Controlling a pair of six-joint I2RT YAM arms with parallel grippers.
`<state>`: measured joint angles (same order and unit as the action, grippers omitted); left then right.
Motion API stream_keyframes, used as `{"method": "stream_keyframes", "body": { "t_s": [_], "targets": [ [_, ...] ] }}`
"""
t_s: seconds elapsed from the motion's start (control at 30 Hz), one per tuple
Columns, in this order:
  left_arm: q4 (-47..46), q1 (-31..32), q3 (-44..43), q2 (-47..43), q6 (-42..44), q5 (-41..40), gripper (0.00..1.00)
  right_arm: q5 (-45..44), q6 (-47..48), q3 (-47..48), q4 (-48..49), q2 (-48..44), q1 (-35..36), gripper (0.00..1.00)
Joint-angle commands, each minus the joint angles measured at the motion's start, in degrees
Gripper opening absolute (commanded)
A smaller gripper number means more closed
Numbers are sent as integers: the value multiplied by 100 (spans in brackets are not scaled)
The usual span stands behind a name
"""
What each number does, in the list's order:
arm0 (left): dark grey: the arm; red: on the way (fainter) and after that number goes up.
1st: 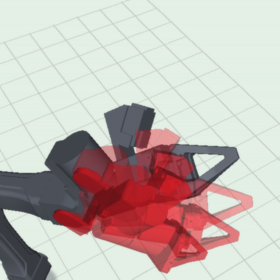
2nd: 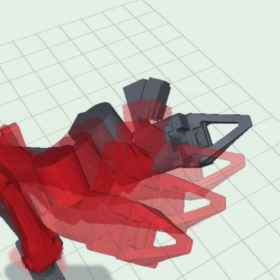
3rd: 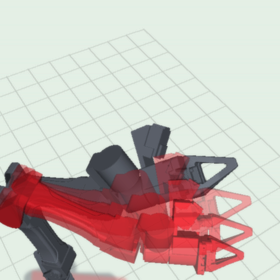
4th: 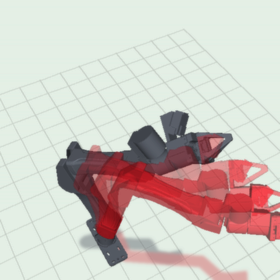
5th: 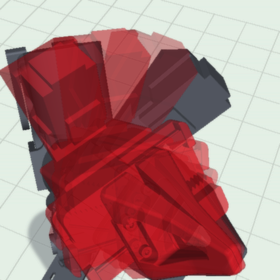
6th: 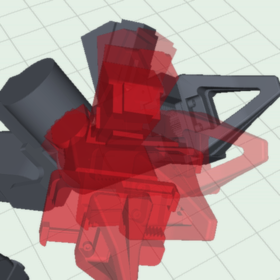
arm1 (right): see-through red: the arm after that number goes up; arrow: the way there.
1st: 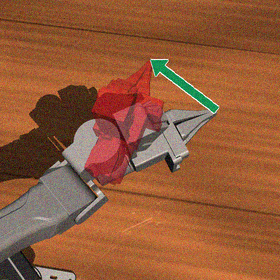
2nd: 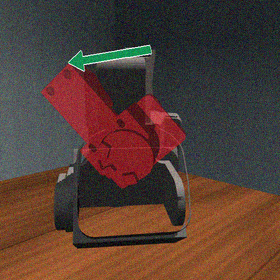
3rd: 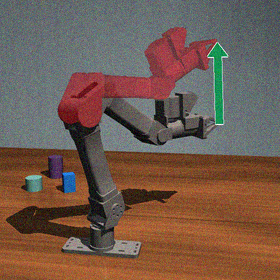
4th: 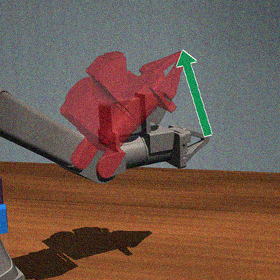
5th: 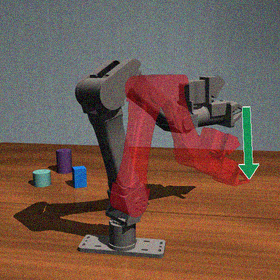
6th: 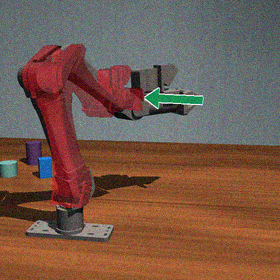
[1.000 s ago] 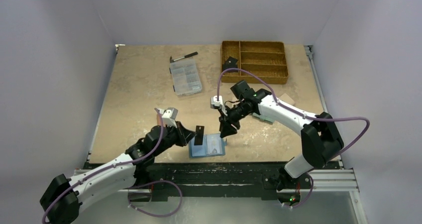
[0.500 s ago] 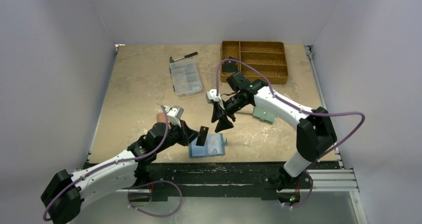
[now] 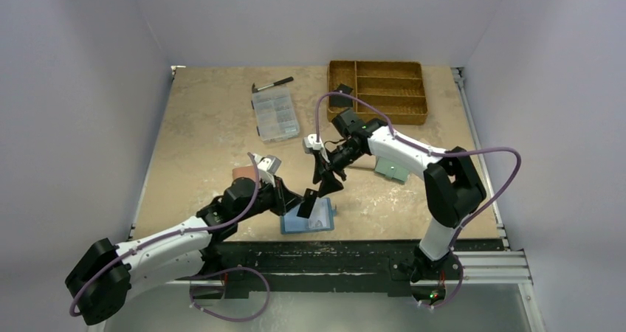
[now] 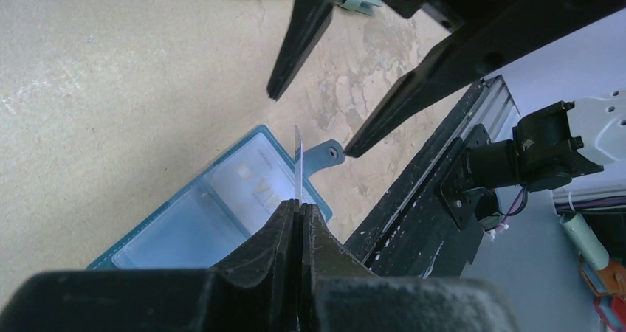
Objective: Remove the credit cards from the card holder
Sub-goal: Place the credit card in the storage box.
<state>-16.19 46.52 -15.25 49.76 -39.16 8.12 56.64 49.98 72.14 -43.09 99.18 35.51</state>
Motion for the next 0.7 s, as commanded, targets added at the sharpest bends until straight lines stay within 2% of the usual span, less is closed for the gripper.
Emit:
{"method": "stream_keyframes", "body": {
  "t_s": [0.0,0.17,0.27,0.37,0.47,0.5,0.57,0.67],
  "targets": [
    [-541,-21,-292,124,146,243,0,178,-109,25,186,113,-31,58],
    [-633,-25,-326,257,131,323,0,322,-48,-18,130,204,-17,52],
    [-658,-27,-349,297,136,326,0,473,148,-4,-81,301,-12,44],
    [-646,-29,-361,283,144,294,0,679,532,99,-529,432,-10,28],
    [-502,-27,-365,210,90,178,0,840,1084,275,-1115,567,-11,5],
    [-406,-27,-386,172,67,98,7,863,1236,323,-1269,578,-9,0],
    [-17,-23,-467,85,8,-155,27,851,1392,361,-1452,525,-29,0],
    [633,-23,-621,-146,-63,-570,49,748,1329,378,-1506,294,-196,0]
  ]
}}
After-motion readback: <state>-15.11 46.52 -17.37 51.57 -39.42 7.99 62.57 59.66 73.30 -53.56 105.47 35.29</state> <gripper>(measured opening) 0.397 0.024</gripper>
